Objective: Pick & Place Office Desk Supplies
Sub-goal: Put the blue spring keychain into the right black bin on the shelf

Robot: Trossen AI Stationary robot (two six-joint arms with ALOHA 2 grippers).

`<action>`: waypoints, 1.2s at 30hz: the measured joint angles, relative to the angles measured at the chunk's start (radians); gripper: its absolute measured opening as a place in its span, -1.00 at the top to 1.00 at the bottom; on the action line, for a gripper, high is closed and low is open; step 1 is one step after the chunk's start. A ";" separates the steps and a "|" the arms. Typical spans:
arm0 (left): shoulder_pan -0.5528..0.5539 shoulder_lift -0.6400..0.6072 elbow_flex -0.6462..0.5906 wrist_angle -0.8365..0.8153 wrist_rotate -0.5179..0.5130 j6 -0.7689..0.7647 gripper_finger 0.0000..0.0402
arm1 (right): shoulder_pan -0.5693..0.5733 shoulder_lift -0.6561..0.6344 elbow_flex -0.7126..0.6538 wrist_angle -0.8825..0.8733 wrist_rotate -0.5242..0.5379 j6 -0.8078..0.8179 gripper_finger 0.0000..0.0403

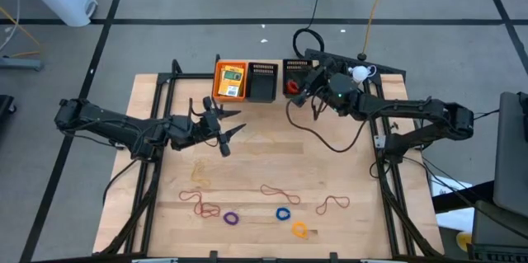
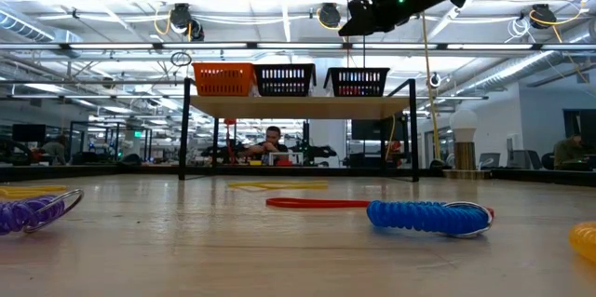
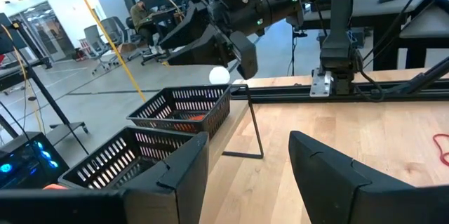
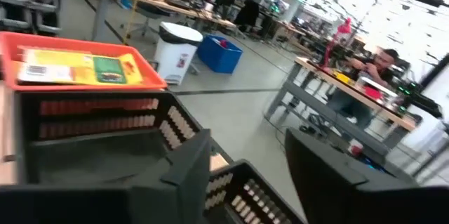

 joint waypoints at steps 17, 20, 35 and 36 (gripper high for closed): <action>0.000 0.000 0.000 0.001 0.000 0.071 0.03 | 0.255 -0.011 -0.033 -0.289 -0.951 0.194 -0.06; 0.000 0.000 0.000 0.002 0.000 0.068 0.03 | 0.368 0.004 -0.116 -0.239 -0.997 0.278 -0.02; 0.000 0.000 0.000 0.031 0.001 0.057 0.03 | 0.707 0.288 -0.269 0.173 -0.580 0.507 0.00; 0.000 0.000 0.000 0.033 0.001 0.058 0.03 | 0.710 0.323 -0.267 0.207 -0.583 0.511 0.00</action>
